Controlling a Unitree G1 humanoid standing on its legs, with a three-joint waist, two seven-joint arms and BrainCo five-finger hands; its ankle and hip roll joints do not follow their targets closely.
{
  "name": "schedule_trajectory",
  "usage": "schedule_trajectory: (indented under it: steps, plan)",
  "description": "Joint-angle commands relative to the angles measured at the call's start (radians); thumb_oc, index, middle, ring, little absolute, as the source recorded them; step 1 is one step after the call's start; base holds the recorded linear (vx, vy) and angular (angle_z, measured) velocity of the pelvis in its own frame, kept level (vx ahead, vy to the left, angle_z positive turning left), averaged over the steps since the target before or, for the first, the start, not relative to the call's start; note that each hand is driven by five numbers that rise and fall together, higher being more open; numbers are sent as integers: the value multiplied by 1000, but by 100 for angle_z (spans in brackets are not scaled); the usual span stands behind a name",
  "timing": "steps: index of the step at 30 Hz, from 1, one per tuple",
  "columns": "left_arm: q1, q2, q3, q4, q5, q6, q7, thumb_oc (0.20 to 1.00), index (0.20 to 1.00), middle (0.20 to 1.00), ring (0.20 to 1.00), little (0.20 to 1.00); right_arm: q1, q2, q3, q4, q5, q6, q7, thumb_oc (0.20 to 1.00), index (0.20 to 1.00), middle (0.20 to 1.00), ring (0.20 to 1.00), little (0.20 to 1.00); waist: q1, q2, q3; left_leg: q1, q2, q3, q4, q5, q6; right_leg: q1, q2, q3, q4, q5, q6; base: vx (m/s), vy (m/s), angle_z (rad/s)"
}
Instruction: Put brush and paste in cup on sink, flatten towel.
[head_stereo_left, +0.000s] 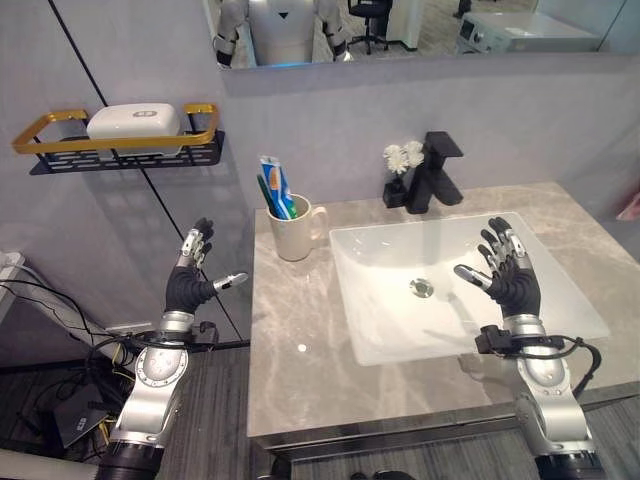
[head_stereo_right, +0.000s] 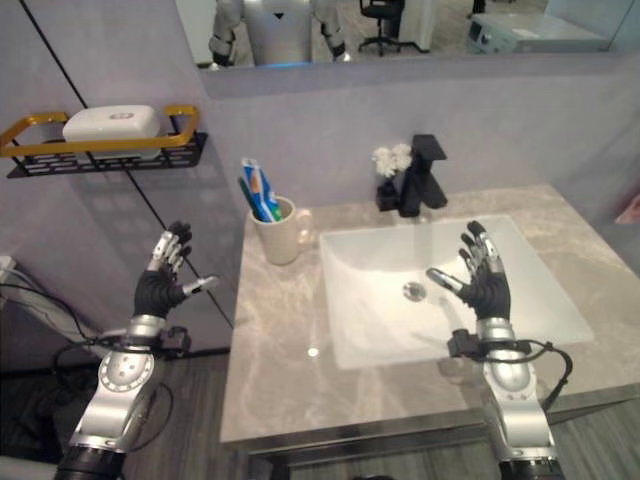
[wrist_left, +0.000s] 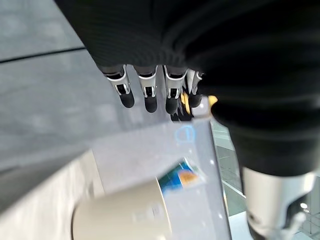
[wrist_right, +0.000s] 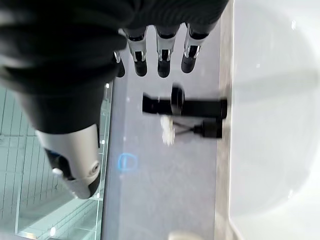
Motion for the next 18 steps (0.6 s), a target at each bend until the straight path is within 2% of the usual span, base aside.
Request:
schedule_trajectory:
  steps: [1,7,17,18]
  plan:
    - [-37,68,41,-14,14,-51,29,1000,1000,1000,1000,1000,-45,26,-22,-16,-4,-54,-9,1000,1000,1000,1000,1000,3,-58,-33,34,-28,26,52,-165,19,79,-90,41,-128,14,101,9,104,-12]
    - [-32,74,57,-12,20,-50,36,1000,1000,1000,1000,1000,-58,31,3,-10,-8,-45,2,1000,1000,1000,1000,1000,16,-64,-39,35,-36,56,64,-182,32,81,-109,54,-161,34,110,-1,54,-8]
    - [-38,71,49,-5,29,-39,31,1000,1000,1000,1000,1000,-55,34,16,-11,-14,-38,13,1000,1000,1000,1000,1000,19,-70,-50,49,-29,77,51,-188,38,91,-107,65,-201,56,112,18,7,-13]
    - [-45,75,38,-4,38,-34,18,846,846,846,846,846,-55,33,17,-9,-15,-35,17,1000,1000,1000,1000,1000,16,-70,-52,55,-25,79,42,-187,37,92,-103,66,-214,63,113,11,-4,-7]
